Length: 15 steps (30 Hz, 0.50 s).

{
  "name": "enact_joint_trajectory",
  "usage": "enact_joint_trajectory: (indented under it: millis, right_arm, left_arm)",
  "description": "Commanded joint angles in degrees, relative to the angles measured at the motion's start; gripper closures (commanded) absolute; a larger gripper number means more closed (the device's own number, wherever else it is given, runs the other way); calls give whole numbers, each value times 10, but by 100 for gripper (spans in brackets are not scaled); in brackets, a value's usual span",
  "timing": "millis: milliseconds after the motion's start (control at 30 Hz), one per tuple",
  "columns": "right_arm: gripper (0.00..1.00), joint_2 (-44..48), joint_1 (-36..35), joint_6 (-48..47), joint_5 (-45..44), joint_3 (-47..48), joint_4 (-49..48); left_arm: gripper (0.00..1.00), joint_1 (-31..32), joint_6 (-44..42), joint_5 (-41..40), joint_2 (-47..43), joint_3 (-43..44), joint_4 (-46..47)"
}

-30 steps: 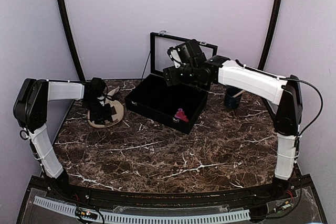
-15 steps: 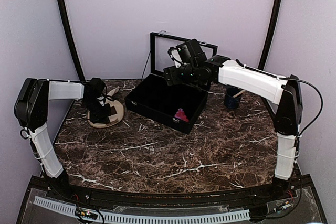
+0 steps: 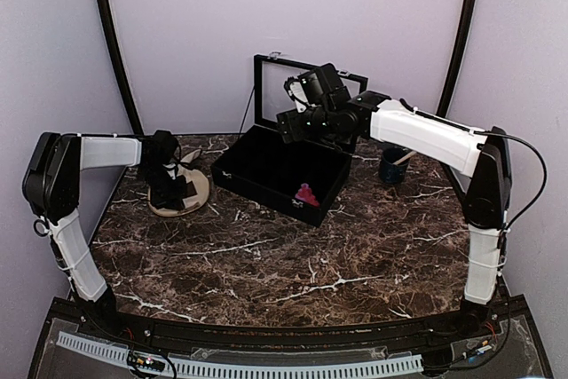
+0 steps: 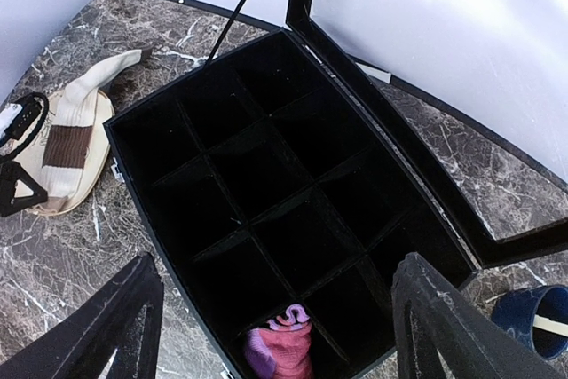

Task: Roll the socks
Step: Pick up the sock from the corner of the board, then place the sock at the center of the board.

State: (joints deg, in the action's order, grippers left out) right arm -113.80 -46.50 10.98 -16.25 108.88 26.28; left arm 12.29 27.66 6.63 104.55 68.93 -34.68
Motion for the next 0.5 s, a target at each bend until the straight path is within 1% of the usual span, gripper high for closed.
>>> enact_joint_trajectory:
  millis: [0, 167, 333, 467]
  right_arm:
    - [18, 1, 3, -5, 2, 24, -5]
    - [18, 8, 3, -4, 2, 19, -7]
    - [18, 21, 3, 2, 3, -1, -15]
    - [19, 34, 2, 7, 5, -23, -22]
  left_arm:
    - [100, 7, 8, 9, -52, 21, -69]
    - [100, 7, 19, 21, -88, 16, -74]
    - [100, 9, 35, 41, -134, -15, -70]
    - [100, 30, 45, 49, -167, -40, -72]
